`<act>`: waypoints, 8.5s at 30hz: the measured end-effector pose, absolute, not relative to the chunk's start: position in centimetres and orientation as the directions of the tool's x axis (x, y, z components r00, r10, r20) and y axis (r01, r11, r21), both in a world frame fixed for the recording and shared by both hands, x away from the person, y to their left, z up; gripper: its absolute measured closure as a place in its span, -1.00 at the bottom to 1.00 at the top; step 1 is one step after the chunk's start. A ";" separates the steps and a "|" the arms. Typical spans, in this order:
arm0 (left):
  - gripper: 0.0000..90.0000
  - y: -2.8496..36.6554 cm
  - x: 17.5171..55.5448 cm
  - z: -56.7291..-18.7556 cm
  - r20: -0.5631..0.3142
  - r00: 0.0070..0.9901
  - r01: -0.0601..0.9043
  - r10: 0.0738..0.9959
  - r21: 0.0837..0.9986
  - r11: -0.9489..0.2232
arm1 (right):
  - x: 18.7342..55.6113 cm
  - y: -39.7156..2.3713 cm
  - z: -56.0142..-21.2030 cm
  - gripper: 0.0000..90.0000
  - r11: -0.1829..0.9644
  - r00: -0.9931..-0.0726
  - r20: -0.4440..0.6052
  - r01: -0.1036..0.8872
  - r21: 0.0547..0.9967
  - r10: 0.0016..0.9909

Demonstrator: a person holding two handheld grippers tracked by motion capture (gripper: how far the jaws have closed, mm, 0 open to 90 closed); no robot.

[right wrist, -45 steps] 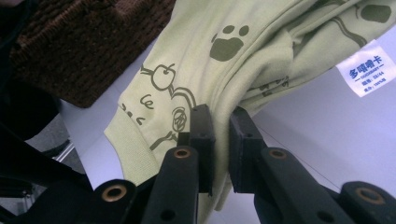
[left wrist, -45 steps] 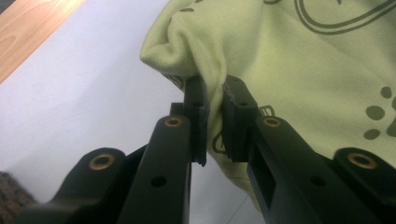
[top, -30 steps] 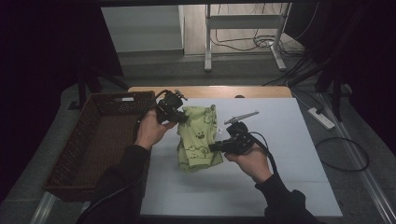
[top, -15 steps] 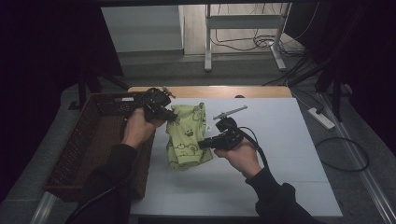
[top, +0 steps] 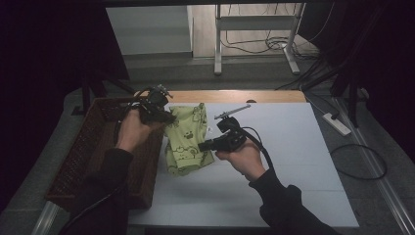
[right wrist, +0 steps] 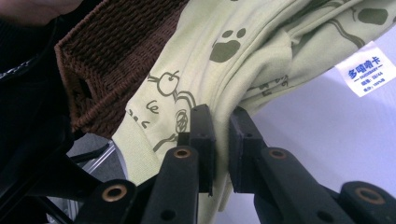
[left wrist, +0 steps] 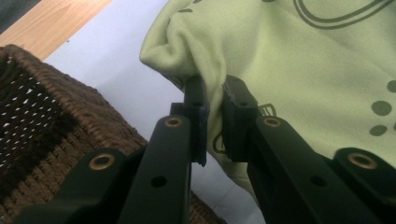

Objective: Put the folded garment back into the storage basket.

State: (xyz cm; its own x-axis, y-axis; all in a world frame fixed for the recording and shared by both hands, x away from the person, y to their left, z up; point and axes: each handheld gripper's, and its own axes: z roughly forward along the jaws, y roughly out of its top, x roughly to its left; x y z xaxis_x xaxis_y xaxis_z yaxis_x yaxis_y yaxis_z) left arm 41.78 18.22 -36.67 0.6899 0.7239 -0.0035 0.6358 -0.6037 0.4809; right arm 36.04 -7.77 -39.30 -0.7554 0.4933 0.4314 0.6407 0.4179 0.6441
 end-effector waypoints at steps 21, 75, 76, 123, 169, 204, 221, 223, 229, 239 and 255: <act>0.80 20.9 41.5 -34.3 0.032 0.654 0.653 0.756 0.480 -0.586 | 36.5 -4.9 -37.2 0.82 0.400 -0.769 0.452 0.628 0.668 0.453; 0.80 31.3 39.7 -34.3 0.054 0.508 0.753 0.859 0.457 -0.474 | 36.3 6.1 -37.9 0.82 0.425 -0.804 0.451 0.590 0.686 0.387; 0.80 31.3 39.7 -34.3 0.054 0.508 0.753 0.859 0.457 -0.474 | 36.3 6.1 -37.9 0.82 0.425 -0.804 0.451 0.590 0.686 0.387; 0.80 35.3 40.3 -40.9 0.048 0.441 0.815 0.896 0.398 -0.422 | 35.8 12.8 -44.6 0.82 0.501 -0.798 0.408 0.599 0.625 0.444; -0.24 34.4 39.2 -43.1 -0.100 0.409 0.808 0.907 0.502 -0.309 | 35.2 10.2 -42.8 -0.20 0.542 -0.888 0.210 0.422 0.727 0.409; -0.87 30.4 35.8 -41.7 -0.157 0.492 0.712 0.856 0.638 -0.292 | 35.7 4.6 -42.2 -0.69 0.570 -0.885 0.142 0.400 0.717 0.443; -0.98 28.2 34.4 -41.8 -0.150 0.553 0.654 0.819 0.687 -0.316 | 35.9 0.8 -42.7 -0.90 0.558 -0.876 0.166 0.424 0.713 0.453; -0.99 28.1 34.2 -41.9 -0.149 0.562 0.643 0.814 0.698 -0.316 | 35.8 0.5 -42.7 -0.93 0.560 -0.877 0.164 0.422 0.713 0.452; -0.99 27.6 33.8 -42.0 -0.174 0.584 0.621 0.793 0.726 -0.297 | 35.7 -0.6 -42.8 -0.98 0.554 -0.876 0.169 0.425 0.716 0.452; -1.00 27.0 33.2 -42.1 -0.188 0.606 0.605 0.773 0.740 -0.293 | 35.3 -2.8 -42.9 -0.99 0.541 -0.871 0.163 0.424 0.726 0.463; -1.00 26.2 31.8 -42.1 -0.142 0.638 0.563 0.757 0.757 -0.332 | 34.8 -5.4 -43.2 -1.00 0.548 -0.866 0.134 0.417 0.725 0.481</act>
State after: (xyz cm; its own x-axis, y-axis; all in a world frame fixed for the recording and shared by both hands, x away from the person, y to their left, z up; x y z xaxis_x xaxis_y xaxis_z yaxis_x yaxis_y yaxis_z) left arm 31.82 26.17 -42.13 0.6376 0.7572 -0.1418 0.5627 -0.3321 0.7570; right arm 34.85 -5.36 -43.20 -0.8663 0.4813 0.1338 0.4167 0.5484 0.7250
